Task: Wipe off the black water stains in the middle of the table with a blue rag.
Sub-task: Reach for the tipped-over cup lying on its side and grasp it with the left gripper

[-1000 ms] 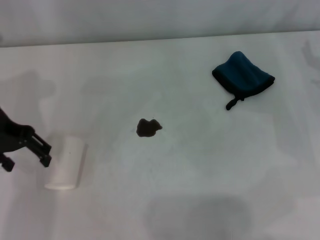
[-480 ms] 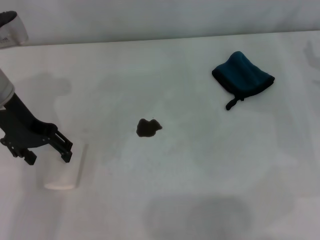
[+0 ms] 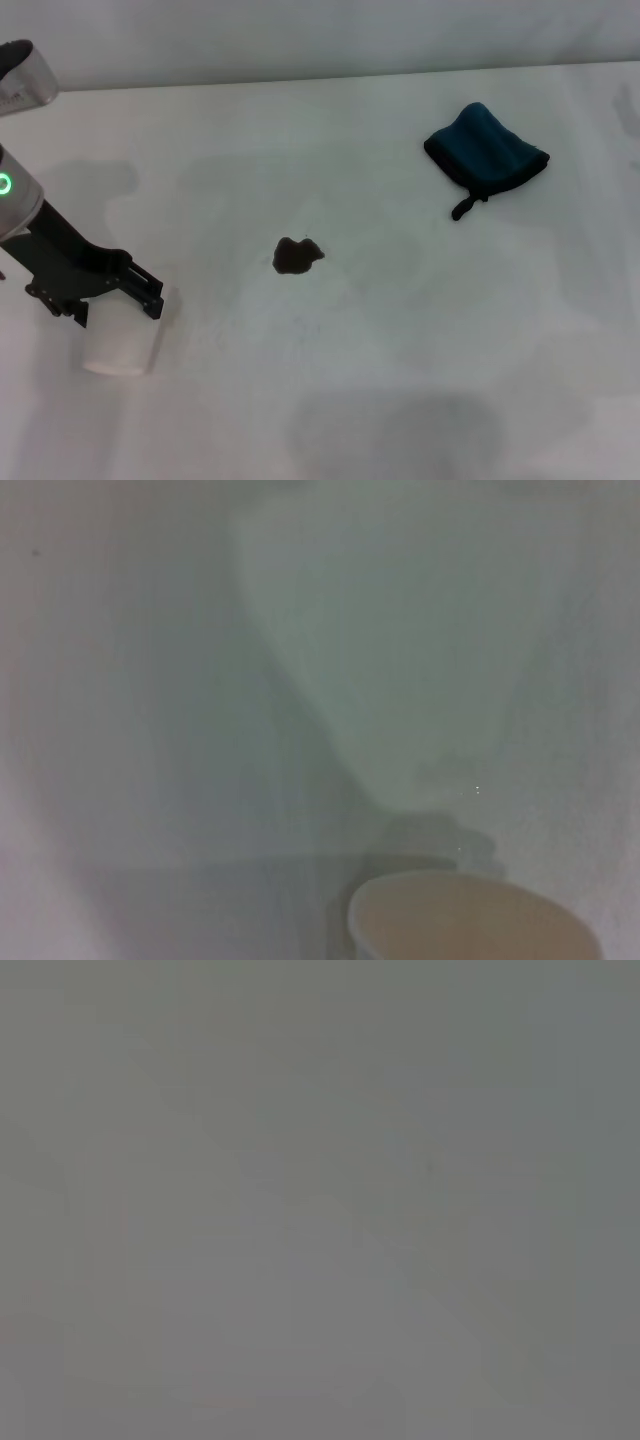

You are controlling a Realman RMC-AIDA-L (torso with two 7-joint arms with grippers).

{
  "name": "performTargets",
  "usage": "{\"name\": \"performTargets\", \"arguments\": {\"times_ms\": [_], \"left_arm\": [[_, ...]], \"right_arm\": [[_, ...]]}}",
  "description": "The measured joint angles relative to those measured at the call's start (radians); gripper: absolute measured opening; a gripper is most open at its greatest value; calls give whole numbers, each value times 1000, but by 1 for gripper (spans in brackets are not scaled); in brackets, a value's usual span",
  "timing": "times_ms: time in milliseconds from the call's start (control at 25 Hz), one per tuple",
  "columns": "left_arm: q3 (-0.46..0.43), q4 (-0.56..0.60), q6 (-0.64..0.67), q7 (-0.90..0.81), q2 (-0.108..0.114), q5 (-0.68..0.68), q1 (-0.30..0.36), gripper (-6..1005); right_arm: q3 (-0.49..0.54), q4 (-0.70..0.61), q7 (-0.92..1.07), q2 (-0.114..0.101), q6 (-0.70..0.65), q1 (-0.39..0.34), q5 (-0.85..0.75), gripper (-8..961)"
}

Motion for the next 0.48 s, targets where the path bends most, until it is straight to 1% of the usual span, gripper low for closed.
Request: {"name": "performTargets", "arguments": {"times_ms": [240, 480], "left_arm": [[0, 9, -23, 5, -12, -1, 6, 882], [0, 10, -32, 10, -18, -1, 7, 879]], "right_arm": [[5, 1, 2, -2, -3, -6, 0, 871], [4, 0, 7, -2, -3, -11, 0, 871]]}}
